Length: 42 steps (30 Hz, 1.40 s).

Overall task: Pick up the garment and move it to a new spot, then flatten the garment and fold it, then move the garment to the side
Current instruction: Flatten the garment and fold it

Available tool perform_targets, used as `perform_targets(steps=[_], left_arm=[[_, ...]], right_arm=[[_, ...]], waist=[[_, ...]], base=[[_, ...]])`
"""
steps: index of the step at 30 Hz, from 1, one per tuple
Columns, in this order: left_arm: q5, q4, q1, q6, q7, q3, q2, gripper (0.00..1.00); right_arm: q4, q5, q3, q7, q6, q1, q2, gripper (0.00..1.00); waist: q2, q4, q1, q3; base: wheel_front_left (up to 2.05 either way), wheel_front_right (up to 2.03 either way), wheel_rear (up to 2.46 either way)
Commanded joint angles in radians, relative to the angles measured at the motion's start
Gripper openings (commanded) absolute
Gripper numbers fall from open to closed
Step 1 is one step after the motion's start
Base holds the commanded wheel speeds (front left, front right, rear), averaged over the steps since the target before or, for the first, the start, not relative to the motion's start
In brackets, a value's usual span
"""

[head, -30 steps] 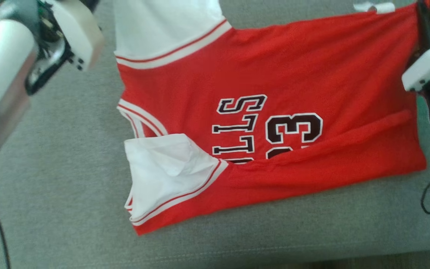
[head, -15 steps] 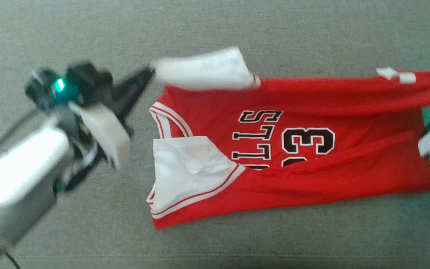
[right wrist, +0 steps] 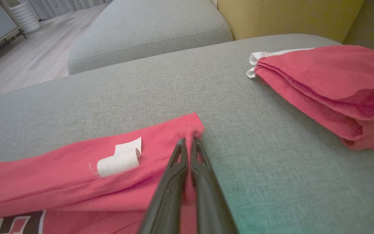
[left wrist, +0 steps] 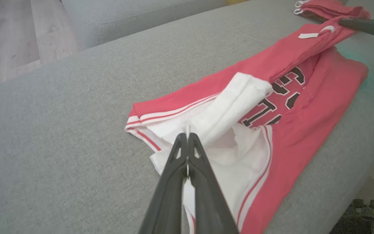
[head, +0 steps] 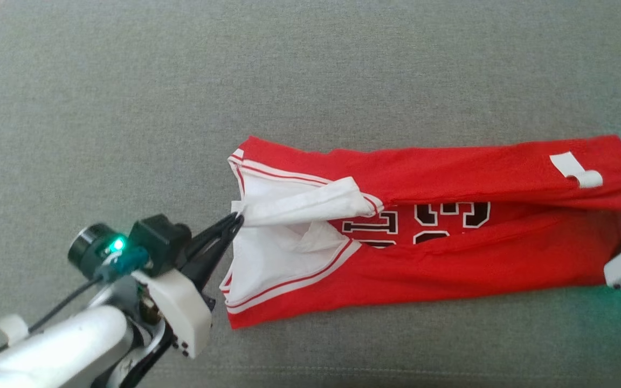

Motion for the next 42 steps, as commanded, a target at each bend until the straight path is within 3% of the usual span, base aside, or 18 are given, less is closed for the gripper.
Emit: perform_targets(steps=[1,2,3,4,6,12,14,19,24,30,33,42], left_arm=[[-0.005,-0.031,-0.014,0.018,-0.014,0.04,0.045,0.0],[-0.002,-0.032,-0.008,0.024,-0.015,0.036,0.044,0.0],[0.001,-0.032,-0.003,0.029,-0.016,0.033,0.042,0.0],[0.001,-0.03,0.001,0.035,-0.018,0.032,0.037,0.18],[0.0,-0.024,0.007,0.044,-0.017,0.028,0.028,1.0],[-0.013,-0.012,0.045,0.104,-0.063,0.052,0.004,1.0],[-0.024,-0.001,0.078,0.15,-0.109,0.077,-0.017,1.0],[-0.044,0.055,0.187,0.238,-0.176,0.152,-0.105,1.0],[0.043,0.11,0.302,0.29,-0.184,0.277,-0.205,1.0],[0.197,0.127,0.47,0.29,-0.185,0.46,-0.328,1.0],[0.272,0.131,0.543,0.268,-0.185,0.521,-0.379,1.0],[0.516,0.175,0.646,0.214,-0.185,0.575,-0.448,1.0]], right_arm=[[-0.047,-0.006,0.003,0.006,-0.001,0.013,-0.009,0.13],[-0.05,-0.006,-0.002,0.012,-0.001,0.019,-0.006,0.33],[-0.052,-0.01,-0.008,0.018,-0.001,0.025,-0.002,0.73],[-0.054,-0.015,-0.015,0.021,-0.001,0.028,0.001,1.0],[-0.056,-0.022,-0.027,0.025,-0.001,0.032,0.01,1.0],[-0.077,-0.038,-0.049,0.011,-0.001,0.058,0.047,1.0],[-0.081,-0.045,-0.049,-0.005,-0.001,0.076,0.063,1.0],[-0.054,-0.048,-0.027,-0.056,-0.001,0.117,0.1,1.0],[-0.018,-0.025,0.026,-0.123,-0.001,0.145,0.115,1.0],[0.047,0.022,0.089,-0.207,-0.001,0.175,0.097,1.0],[0.081,0.025,0.107,-0.249,-0.001,0.187,0.094,1.0],[0.156,-0.001,0.118,-0.303,-0.001,0.197,0.094,1.0]], waist=[[0.0,-0.002,0.0,0.001],[0.0,-0.002,0.0,0.001],[0.0,-0.003,0.0,0.001],[0.0,-0.003,0.0,0.001],[0.0,-0.005,0.0,-0.001],[0.0,-0.02,0.0,-0.036],[0.0,-0.029,0.0,-0.057],[0.0,-0.048,0.0,-0.12],[0.0,-0.051,0.0,-0.178],[0.0,-0.035,0.0,-0.251],[0.0,-0.023,0.0,-0.286],[0.0,0.006,0.0,-0.328]], base=[[0.0,0.0,0.0],[0.0,0.0,0.0],[0.0,0.0,0.0],[0.0,0.0,0.0],[0.0,0.0,0.0],[0.0,0.0,0.0],[0.0,0.0,0.0],[0.0,0.0,0.0],[0.0,0.0,0.0],[0.0,0.0,0.0],[0.0,0.0,0.0],[0.0,0.0,0.0]])
